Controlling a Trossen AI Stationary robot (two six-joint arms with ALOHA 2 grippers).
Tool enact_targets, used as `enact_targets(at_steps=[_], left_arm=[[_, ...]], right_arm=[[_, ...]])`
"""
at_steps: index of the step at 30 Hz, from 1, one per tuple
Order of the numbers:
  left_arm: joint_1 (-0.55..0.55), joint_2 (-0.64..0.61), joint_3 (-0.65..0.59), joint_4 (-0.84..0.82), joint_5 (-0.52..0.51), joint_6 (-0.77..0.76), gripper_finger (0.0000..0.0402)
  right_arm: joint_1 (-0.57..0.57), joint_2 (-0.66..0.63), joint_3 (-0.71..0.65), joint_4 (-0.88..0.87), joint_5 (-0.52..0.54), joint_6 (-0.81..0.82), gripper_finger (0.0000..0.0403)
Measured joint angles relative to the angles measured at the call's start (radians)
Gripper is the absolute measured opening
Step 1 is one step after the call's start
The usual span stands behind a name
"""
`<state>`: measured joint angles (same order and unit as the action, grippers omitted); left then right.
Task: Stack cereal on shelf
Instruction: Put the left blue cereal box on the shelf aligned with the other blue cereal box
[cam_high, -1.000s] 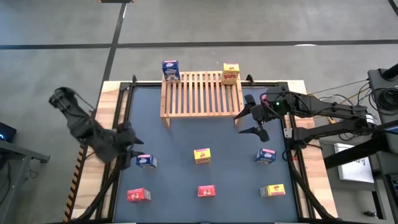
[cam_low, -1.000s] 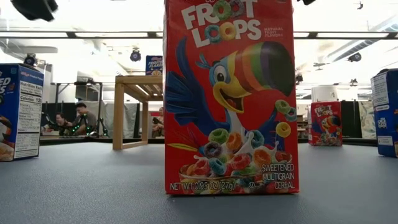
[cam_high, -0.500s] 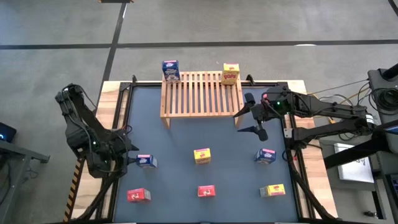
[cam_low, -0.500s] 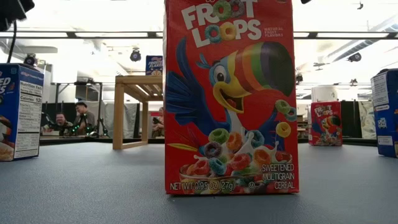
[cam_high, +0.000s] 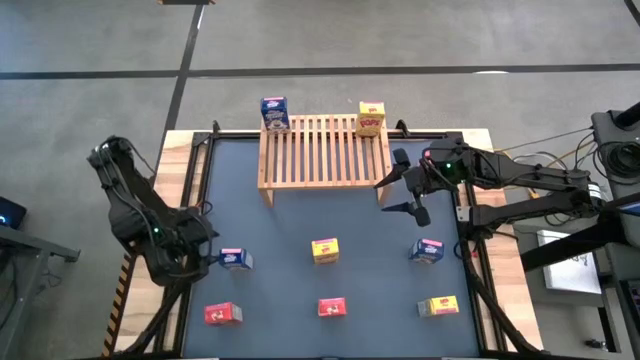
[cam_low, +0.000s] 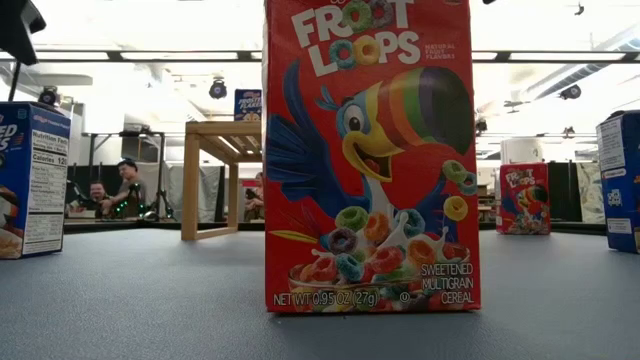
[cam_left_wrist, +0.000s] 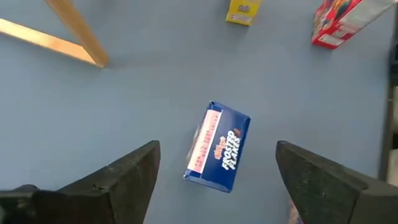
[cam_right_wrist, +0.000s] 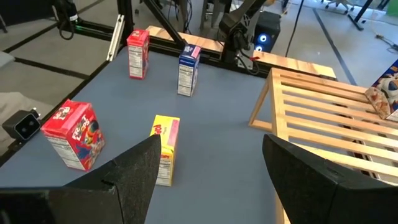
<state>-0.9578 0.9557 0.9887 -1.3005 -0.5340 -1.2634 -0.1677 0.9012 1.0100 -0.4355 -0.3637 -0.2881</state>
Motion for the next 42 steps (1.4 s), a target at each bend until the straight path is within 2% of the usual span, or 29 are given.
enact_targets(at_steps=[8, 19, 27, 35, 42], left_arm=[[0.037, 0.042, -0.048, -0.002, -0.002, 0.087, 0.0311], [0.079, 0.050, -0.073, 0.109, 0.028, 0.196, 0.0311], [0.079, 0.068, -0.092, 0.144, 0.043, 0.213, 0.0309], [0.087, 0.042, -0.157, 0.204, 0.049, 0.212, 0.0301], [0.103, 0.023, -0.160, 0.229, 0.048, 0.187, 0.0302]], right_arm=[[0.000, 0.000, 0.000, 0.002, 0.000, 0.002, 0.0269], [0.000, 0.000, 0.000, 0.006, 0.025, 0.008, 0.0269], [0.000, 0.000, 0.000, 0.006, 0.026, 0.008, 0.0269], [0.000, 0.000, 0.000, 0.007, 0.025, -0.005, 0.0269], [0.000, 0.000, 0.000, 0.022, 0.024, 0.021, 0.0269]])
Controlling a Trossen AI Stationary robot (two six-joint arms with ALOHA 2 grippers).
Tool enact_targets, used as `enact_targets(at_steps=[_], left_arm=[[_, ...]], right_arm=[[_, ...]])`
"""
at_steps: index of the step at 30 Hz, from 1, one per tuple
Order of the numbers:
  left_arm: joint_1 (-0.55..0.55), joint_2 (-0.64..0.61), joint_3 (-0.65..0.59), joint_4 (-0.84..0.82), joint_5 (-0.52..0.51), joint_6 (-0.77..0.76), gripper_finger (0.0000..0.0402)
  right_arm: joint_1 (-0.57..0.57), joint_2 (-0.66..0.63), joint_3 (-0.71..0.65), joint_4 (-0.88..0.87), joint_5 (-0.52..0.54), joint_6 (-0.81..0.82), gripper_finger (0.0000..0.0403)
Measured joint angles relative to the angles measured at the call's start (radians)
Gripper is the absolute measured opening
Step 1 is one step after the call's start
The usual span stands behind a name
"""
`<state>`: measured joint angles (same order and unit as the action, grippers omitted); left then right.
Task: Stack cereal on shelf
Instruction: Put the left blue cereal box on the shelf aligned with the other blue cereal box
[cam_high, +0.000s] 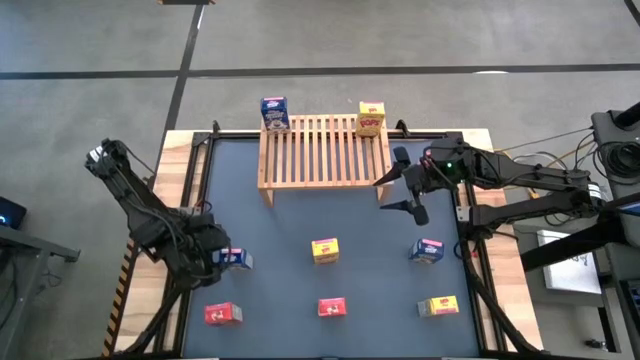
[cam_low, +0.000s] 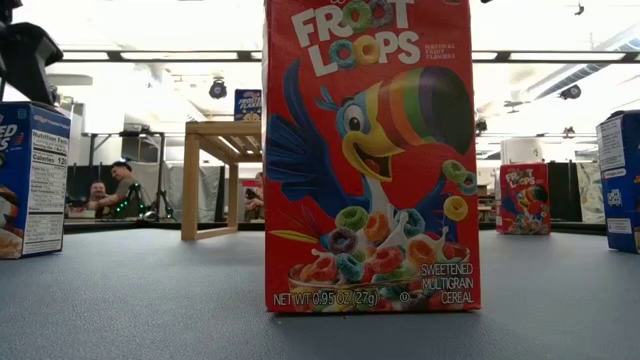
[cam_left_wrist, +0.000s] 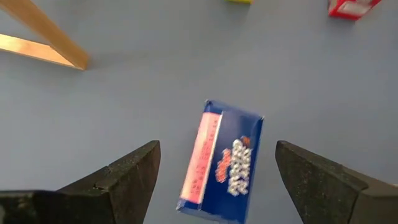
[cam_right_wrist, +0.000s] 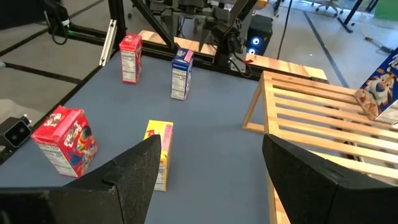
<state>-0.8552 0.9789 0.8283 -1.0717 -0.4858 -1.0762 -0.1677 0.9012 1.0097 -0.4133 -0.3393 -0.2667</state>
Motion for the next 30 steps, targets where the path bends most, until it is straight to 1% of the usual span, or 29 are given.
enact_targets(at_steps=[9, 15, 22, 25, 30], left_arm=[[0.002, -0.001, -0.010, 0.014, 0.000, -0.006, 0.0320], [0.002, -0.001, -0.078, 0.035, 0.017, 0.005, 0.0323], [0.003, -0.004, -0.136, 0.115, 0.043, 0.002, 0.0323], [0.003, -0.004, -0.149, 0.132, 0.071, 0.001, 0.0321], [0.004, -0.007, -0.191, 0.148, 0.115, -0.010, 0.0302]], right_arm=[[0.000, 0.000, 0.000, 0.009, 0.000, 0.021, 0.0269], [0.000, 0.000, 0.000, 0.011, 0.000, 0.021, 0.0269], [0.000, 0.000, 0.000, 0.011, 0.000, 0.010, 0.0269], [0.000, 0.000, 0.000, 0.010, 0.000, 0.010, 0.0269], [0.000, 0.000, 0.000, 0.010, 0.000, 0.017, 0.0269]])
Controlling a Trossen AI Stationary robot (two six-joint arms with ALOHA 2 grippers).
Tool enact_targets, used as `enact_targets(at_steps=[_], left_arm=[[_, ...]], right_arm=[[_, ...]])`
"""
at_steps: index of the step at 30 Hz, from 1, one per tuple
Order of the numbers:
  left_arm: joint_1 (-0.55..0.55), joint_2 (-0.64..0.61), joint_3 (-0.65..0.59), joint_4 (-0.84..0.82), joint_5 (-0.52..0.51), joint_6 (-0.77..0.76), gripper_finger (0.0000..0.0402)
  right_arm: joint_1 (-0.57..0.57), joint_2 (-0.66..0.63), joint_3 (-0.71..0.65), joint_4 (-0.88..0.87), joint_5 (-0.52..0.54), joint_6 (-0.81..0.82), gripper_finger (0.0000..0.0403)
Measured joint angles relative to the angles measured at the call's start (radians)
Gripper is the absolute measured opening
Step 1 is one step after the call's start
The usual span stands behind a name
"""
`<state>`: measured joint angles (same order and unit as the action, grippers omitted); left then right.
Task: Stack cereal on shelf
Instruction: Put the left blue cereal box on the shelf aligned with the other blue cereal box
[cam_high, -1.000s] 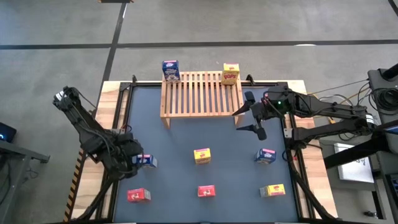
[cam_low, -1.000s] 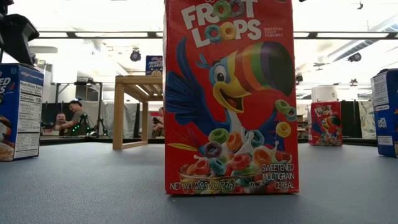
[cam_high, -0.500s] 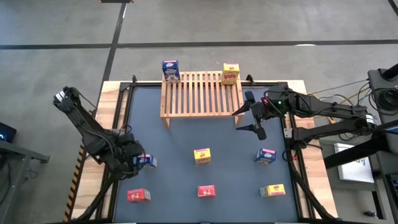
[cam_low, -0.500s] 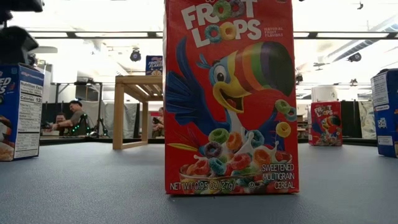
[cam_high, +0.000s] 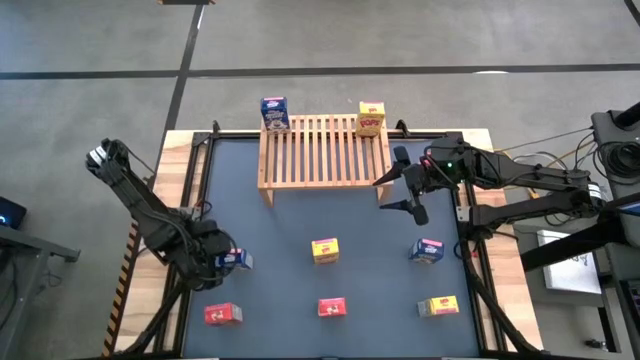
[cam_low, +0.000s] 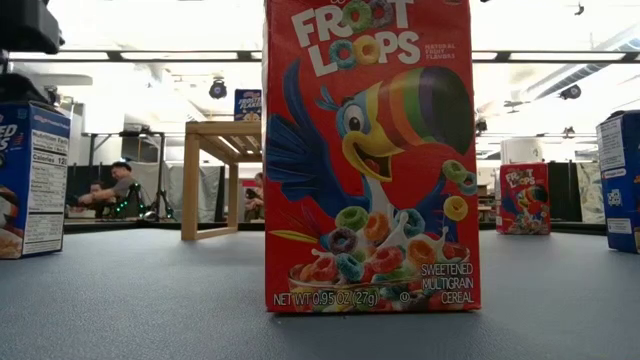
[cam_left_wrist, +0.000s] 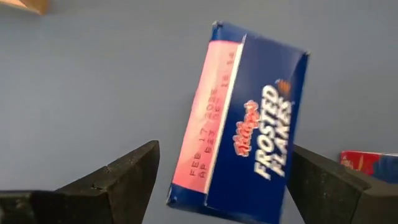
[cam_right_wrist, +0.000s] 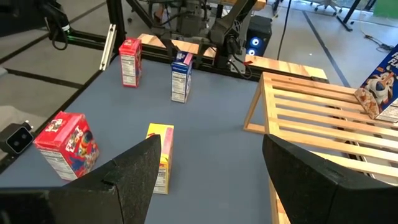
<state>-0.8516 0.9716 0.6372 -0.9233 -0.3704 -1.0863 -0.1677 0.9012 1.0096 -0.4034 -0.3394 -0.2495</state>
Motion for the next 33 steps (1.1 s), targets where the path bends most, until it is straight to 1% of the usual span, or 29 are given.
enact_targets(at_steps=[4, 9, 16, 21, 24, 26, 29, 33], left_arm=[[0.001, -0.007, -0.033, 0.032, 0.007, 0.002, 0.0279], [0.001, -0.021, -0.037, 0.034, 0.002, 0.030, 0.0247], [0.001, -0.032, -0.012, 0.030, -0.049, 0.109, 0.0199], [0.001, -0.033, 0.002, 0.015, -0.051, 0.113, 0.0167], [0.001, -0.035, 0.020, 0.003, -0.063, 0.114, 0.0159], [0.002, -0.035, 0.050, -0.022, -0.103, 0.126, 0.0158], [0.003, -0.035, 0.109, -0.057, -0.214, 0.169, 0.0162], [0.009, -0.036, 0.209, -0.116, -0.357, 0.263, 0.0166]], right_arm=[[0.000, 0.000, 0.000, -0.003, 0.000, 0.001, 0.0269], [0.000, 0.000, 0.000, -0.003, 0.000, -0.002, 0.0269], [0.000, 0.000, 0.000, -0.003, 0.000, -0.001, 0.0269], [0.000, 0.000, 0.000, -0.003, 0.000, -0.001, 0.0269], [0.000, 0.000, 0.000, -0.003, 0.000, -0.003, 0.0269], [0.000, 0.000, 0.000, -0.003, 0.000, -0.003, 0.0269], [0.000, 0.000, 0.000, 0.004, 0.000, -0.005, 0.0269], [0.000, 0.014, -0.002, 0.085, 0.000, 0.021, 0.0269]])
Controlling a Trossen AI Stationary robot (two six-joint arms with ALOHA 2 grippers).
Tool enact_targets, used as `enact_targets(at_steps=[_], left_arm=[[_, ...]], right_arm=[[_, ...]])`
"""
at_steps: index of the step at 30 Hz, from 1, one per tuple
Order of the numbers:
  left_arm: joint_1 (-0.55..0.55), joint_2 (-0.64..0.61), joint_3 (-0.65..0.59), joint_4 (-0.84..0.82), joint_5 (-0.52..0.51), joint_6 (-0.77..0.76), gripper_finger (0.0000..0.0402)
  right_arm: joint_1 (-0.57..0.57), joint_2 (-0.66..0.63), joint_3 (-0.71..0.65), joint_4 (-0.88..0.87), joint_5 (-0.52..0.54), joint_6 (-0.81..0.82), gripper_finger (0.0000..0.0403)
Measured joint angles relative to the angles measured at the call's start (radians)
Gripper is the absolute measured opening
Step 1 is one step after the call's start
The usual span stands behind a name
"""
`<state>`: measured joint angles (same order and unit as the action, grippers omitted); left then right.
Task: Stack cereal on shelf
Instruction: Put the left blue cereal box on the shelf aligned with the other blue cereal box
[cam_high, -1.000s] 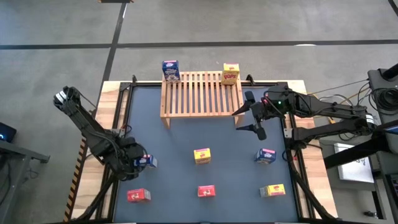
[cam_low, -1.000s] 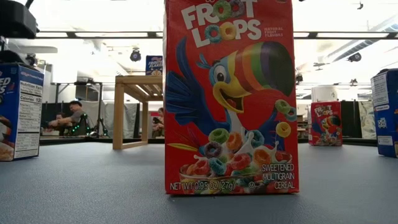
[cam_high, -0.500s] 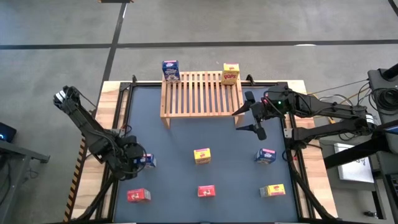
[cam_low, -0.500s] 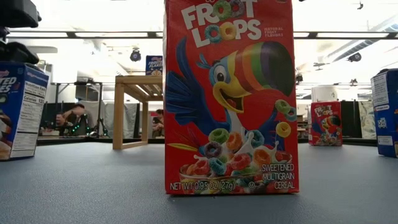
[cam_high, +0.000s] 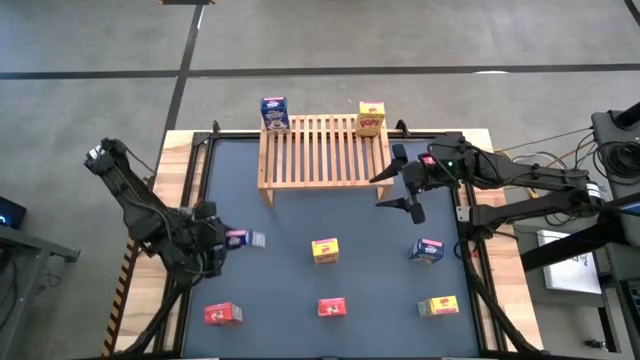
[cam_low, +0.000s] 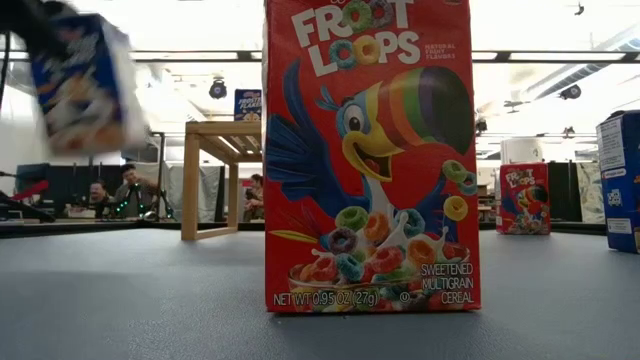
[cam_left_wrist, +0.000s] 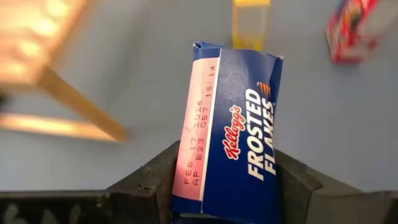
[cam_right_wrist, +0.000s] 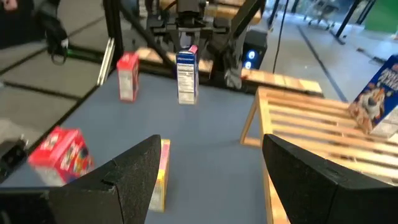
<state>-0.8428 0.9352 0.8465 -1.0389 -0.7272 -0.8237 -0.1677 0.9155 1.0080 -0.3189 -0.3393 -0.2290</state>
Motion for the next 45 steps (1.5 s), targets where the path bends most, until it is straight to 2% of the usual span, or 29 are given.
enact_targets(at_steps=[5, 11, 16, 18, 21, 27, 33, 38, 45], left_arm=[[0.041, -0.007, 0.103, -0.067, -0.128, 0.097, 0.0166], [0.202, -0.031, 0.190, -0.077, -0.139, 0.304, 0.0166], [0.412, -0.052, 0.264, -0.048, -0.092, 0.523, 0.0166], [0.515, -0.054, 0.293, -0.034, -0.044, 0.602, 0.0166], [0.679, -0.053, 0.313, 0.031, 0.087, 0.742, 0.0166], [1.016, -0.033, 0.310, 0.270, 0.483, 1.006, 0.0166], [1.274, 0.062, 0.326, 0.316, 0.687, 1.131, 0.0166], [1.386, 0.181, 0.369, 0.282, 0.819, 1.191, 0.0166], [1.423, 0.358, 0.588, 0.093, 0.834, 1.272, 0.0166]], right_arm=[[0.000, 0.048, -0.001, 0.059, 0.000, -0.009, 0.0269], [0.000, 0.094, -0.001, 0.068, 0.000, -0.043, 0.0269], [0.000, 0.096, -0.001, 0.070, 0.001, -0.065, 0.0269], [0.000, 0.088, 0.003, 0.070, 0.000, -0.070, 0.0269], [0.000, 0.075, 0.016, 0.071, 0.000, -0.071, 0.0269], [-0.001, 0.067, 0.019, 0.062, 0.000, -0.069, 0.0269], [-0.001, 0.066, 0.019, 0.037, 0.000, -0.069, 0.0269], [-0.001, 0.066, 0.019, 0.033, 0.000, -0.067, 0.0269], [-0.001, 0.066, 0.019, 0.026, 0.000, -0.057, 0.0269]])
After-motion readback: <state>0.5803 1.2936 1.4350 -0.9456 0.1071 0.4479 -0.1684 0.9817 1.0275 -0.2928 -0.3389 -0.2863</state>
